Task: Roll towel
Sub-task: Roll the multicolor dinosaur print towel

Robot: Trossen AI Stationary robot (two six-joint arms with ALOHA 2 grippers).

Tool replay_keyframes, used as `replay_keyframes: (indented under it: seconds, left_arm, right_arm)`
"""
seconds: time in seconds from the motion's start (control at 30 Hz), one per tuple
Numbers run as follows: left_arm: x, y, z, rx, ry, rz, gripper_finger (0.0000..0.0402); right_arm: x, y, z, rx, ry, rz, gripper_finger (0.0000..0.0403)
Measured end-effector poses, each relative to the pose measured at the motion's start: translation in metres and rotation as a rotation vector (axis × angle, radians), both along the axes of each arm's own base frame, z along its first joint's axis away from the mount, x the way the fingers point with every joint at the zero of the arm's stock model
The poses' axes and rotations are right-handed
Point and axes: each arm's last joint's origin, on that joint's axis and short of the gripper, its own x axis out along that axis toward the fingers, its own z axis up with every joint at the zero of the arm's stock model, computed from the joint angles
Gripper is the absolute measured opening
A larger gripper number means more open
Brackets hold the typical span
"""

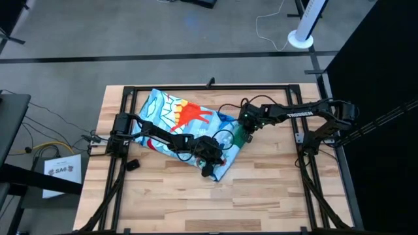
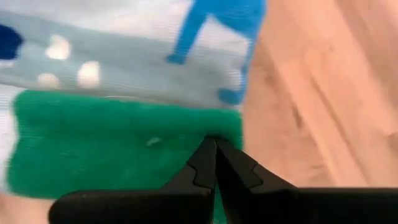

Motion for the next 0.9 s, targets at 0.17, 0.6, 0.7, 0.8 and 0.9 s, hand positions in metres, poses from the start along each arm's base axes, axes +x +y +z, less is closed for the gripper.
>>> replay_keyframes:
  seconds: [0.17, 0.6, 0.7, 0.8, 0.9]
  left_arm:
    - [-0.001, -0.004, 0.000, -0.068, 0.020, 0.010, 0.0000]
    - [-0.001, -0.016, 0.000, -0.079, 0.027, 0.070, 0.0000]
    - [-0.002, -0.019, 0.000, -0.057, 0.025, 0.090, 0.0000]
    - [-0.002, -0.022, 0.000, -0.020, 0.016, 0.113, 0.0000]
    - [-0.001, -0.022, 0.001, -0.015, 0.002, 0.108, 0.0000]
  right_arm:
    - [-0.003, -0.005, -0.002, -0.070, 0.043, -0.015, 0.0000]
    - [-0.007, -0.004, 0.007, -0.083, 0.103, -0.002, 0.0000]
    - [-0.012, -0.005, 0.016, -0.095, 0.106, -0.002, 0.0000]
    - [-0.020, -0.001, 0.032, -0.101, 0.075, -0.010, 0.0000]
    - [-0.032, 0.007, 0.050, -0.100, 0.042, -0.020, 0.0000]
